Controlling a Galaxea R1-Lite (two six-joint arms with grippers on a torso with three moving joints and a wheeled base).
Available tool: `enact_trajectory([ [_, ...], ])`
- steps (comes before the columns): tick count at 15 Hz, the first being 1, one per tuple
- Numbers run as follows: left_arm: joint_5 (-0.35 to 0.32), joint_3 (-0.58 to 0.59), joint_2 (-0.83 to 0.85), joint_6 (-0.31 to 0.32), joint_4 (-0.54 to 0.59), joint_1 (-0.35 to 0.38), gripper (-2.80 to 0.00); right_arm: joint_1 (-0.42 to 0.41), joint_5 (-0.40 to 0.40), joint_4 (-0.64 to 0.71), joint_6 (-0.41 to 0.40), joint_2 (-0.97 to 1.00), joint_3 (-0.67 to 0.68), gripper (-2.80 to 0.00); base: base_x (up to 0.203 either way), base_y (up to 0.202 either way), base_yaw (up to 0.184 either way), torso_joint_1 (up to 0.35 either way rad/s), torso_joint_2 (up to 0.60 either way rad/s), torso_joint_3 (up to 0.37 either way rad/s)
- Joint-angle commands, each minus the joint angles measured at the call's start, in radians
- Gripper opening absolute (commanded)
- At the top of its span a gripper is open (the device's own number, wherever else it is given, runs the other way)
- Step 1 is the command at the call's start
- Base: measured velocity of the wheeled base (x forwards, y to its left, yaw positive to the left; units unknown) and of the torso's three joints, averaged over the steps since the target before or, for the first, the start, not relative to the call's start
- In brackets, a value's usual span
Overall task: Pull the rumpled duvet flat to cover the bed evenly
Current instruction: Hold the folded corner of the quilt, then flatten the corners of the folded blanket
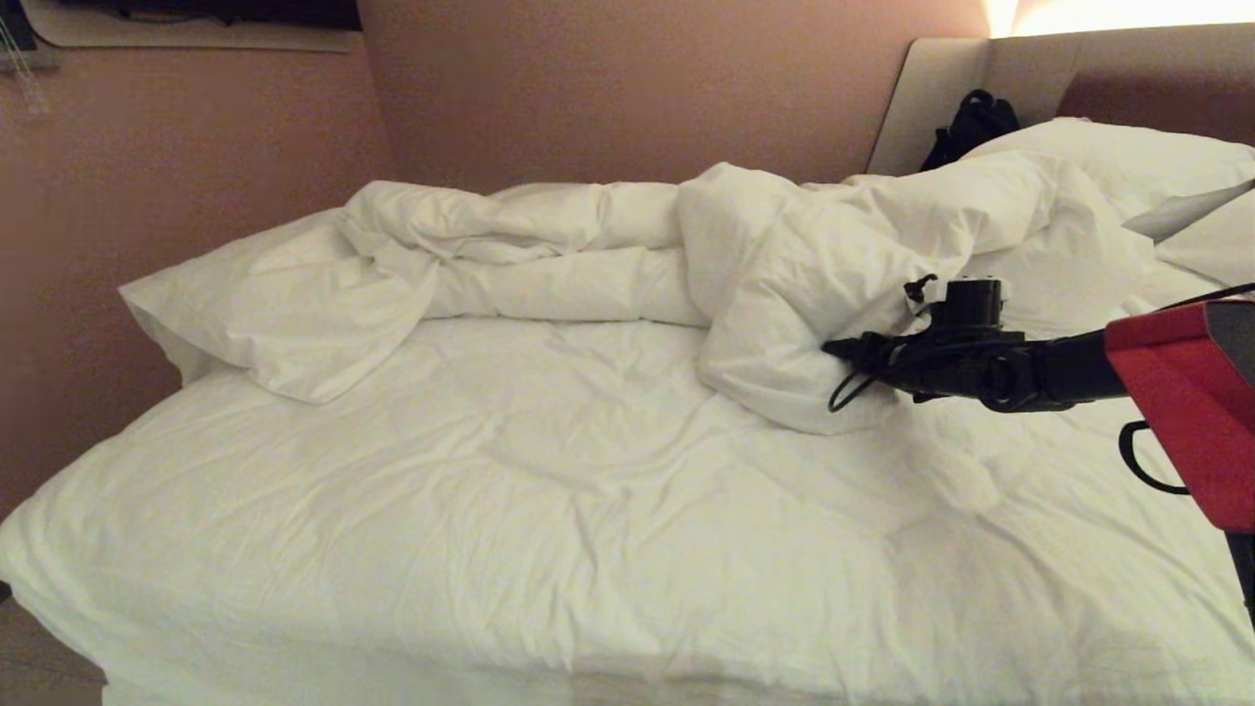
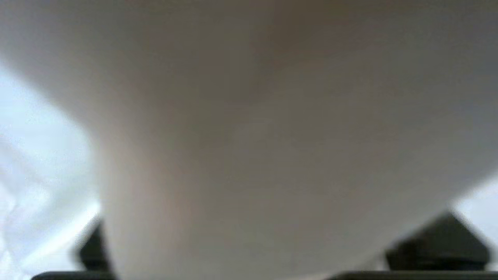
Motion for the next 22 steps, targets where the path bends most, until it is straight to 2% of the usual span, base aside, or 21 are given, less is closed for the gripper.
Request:
enact_trajectory([
  [1, 0.002, 0.000, 0.000, -0.001, 0.001, 0.000, -2.80, 0.002, 0.000, -0.002, 0.002, -0.014, 0.000, -2.80, 0.000, 0.000, 0.000, 0.000, 0.00, 0.000],
  [6, 0.001, -0.001, 0.000, -0.001, 0.001, 0.000, -2.80, 0.011, -0.001, 0.002, 0.015, -0.057, 0.002, -2.80, 0.000, 0.000, 0.000, 0.000, 0.00, 0.000],
  [12, 0.002, 0.000, 0.000, -0.001, 0.001, 0.000, -2.80, 0.011, -0.002, 0.070, 0.034, -0.148, 0.003, -2.80, 0.000, 0.000, 0.000, 0.000, 0.00, 0.000],
  [22, 0.002, 0.000, 0.000, -0.001, 0.001, 0.000, -2.80, -0.013, -0.001, 0.239, 0.054, -0.482, 0.014, -2.80, 0.000, 0.000, 0.000, 0.000, 0.00, 0.000],
])
